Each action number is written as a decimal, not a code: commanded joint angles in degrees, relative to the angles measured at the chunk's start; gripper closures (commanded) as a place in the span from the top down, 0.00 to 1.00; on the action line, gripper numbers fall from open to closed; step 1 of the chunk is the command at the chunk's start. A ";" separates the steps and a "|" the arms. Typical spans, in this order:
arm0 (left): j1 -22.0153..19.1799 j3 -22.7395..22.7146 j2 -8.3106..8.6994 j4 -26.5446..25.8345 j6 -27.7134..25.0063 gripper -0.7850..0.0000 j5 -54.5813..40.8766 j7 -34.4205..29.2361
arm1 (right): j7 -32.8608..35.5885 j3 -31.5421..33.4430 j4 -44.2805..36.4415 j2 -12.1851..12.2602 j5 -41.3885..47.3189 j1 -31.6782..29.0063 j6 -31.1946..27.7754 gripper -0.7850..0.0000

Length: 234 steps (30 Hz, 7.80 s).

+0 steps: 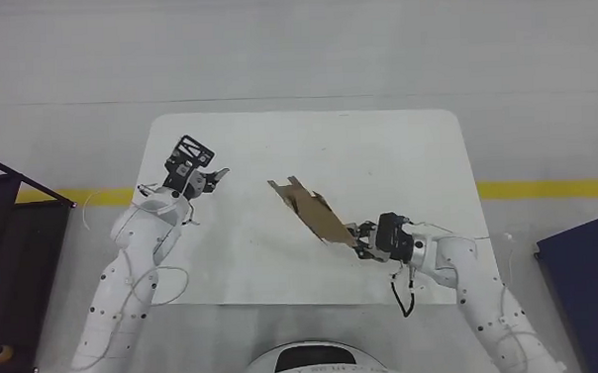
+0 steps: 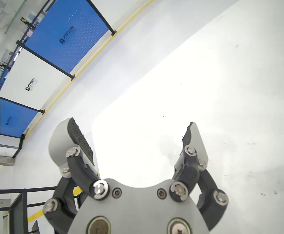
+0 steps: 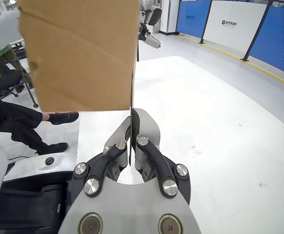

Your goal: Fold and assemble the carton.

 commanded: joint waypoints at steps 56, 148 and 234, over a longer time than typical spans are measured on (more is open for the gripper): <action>-20.52 26.15 21.09 18.73 -40.47 1.00 -108.31 -29.36 | 27.69 -14.01 -3.05 10.31 30.24 9.91 -1.40 0.00; -45.44 72.58 31.33 15.32 -41.37 0.00 -121.49 -28.47 | 37.65 -48.36 5.77 13.46 63.24 34.91 -1.40 0.39; -28.08 26.00 6.75 38.95 -13.81 0.00 -149.74 -56.02 | 58.54 -28.98 22.12 -6.45 121.83 20.07 -1.40 0.74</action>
